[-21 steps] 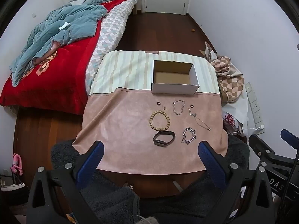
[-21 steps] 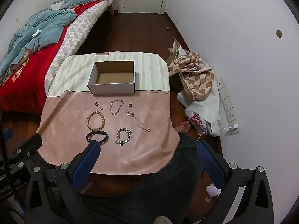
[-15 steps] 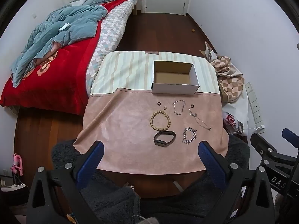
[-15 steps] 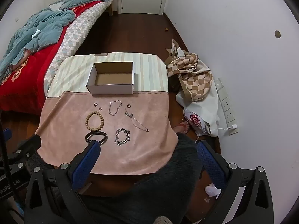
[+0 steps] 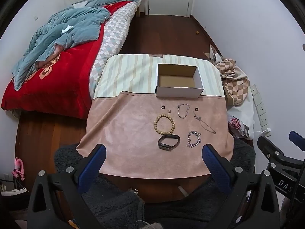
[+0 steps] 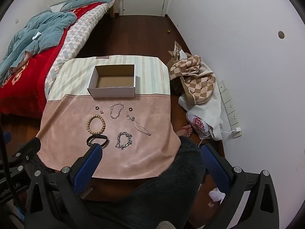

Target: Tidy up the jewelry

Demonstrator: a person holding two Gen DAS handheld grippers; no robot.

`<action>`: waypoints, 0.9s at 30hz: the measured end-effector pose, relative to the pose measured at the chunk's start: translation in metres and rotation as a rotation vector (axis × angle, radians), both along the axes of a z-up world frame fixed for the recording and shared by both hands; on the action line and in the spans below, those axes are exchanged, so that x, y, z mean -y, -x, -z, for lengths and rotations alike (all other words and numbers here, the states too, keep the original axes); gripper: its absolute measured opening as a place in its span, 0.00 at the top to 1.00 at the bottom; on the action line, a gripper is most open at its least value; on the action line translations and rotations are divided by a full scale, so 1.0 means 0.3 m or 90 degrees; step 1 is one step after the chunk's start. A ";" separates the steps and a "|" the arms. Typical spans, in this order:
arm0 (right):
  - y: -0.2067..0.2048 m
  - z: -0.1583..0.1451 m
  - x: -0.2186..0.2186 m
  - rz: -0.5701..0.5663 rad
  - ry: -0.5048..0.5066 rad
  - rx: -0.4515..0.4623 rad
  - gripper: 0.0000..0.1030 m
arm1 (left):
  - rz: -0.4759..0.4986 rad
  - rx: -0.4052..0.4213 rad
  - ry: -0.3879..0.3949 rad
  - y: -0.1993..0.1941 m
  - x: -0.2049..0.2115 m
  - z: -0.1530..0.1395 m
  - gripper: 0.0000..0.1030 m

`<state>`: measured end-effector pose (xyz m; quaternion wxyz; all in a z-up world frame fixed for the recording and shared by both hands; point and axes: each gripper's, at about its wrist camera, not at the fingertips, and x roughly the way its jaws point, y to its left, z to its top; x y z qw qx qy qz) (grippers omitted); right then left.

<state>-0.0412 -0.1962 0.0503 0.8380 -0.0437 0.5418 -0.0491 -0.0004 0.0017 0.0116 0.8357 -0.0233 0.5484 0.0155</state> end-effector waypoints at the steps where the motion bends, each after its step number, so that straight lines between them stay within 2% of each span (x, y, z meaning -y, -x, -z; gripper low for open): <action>1: -0.001 0.001 0.001 0.000 0.000 0.001 0.00 | 0.001 0.000 0.000 -0.002 -0.001 -0.002 0.00; 27: 0.014 -0.030 0.009 0.000 0.004 0.012 0.00 | -0.001 0.011 -0.002 0.008 0.017 -0.005 0.00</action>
